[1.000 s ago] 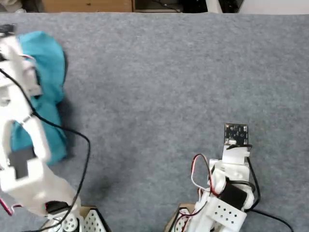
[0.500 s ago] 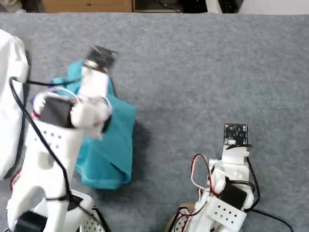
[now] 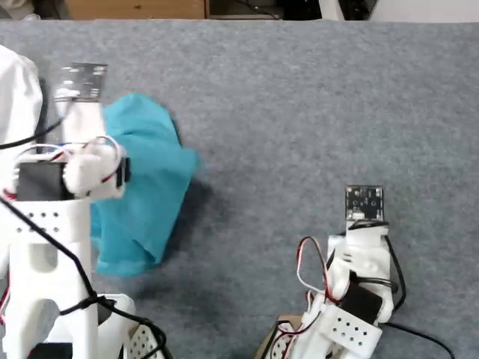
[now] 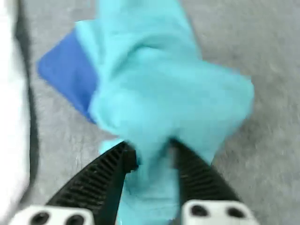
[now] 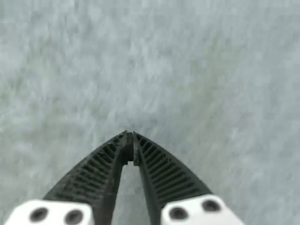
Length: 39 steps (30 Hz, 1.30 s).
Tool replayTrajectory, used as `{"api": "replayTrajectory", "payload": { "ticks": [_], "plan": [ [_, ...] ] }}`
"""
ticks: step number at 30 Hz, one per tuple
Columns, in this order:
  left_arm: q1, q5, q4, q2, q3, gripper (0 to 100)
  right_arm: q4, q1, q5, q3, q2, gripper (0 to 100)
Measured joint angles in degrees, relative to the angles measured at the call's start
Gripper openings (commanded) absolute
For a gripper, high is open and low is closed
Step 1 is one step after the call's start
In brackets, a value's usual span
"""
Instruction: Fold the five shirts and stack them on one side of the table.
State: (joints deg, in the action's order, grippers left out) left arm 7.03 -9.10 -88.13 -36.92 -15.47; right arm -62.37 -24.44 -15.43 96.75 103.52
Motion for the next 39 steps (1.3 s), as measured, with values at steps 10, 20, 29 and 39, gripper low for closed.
{"api": "replayTrajectory", "payload": {
  "ticks": [10,20,29,39],
  "plan": [
    [16.26,7.82,1.76,0.35,4.92,36,6.33,16.7,-6.07,-7.91,0.0,18.8],
    [30.33,9.23,15.03,22.95,3.52,36,6.51,23.74,-0.18,-22.42,-11.6,18.8],
    [30.42,12.66,17.32,46.24,11.52,36,-0.79,39.56,15.74,-59.6,-54.95,18.7],
    [29.89,13.1,17.32,57.49,18.02,36,-7.91,56.26,26.29,-97.32,-99.08,18.7]
  ]
}}
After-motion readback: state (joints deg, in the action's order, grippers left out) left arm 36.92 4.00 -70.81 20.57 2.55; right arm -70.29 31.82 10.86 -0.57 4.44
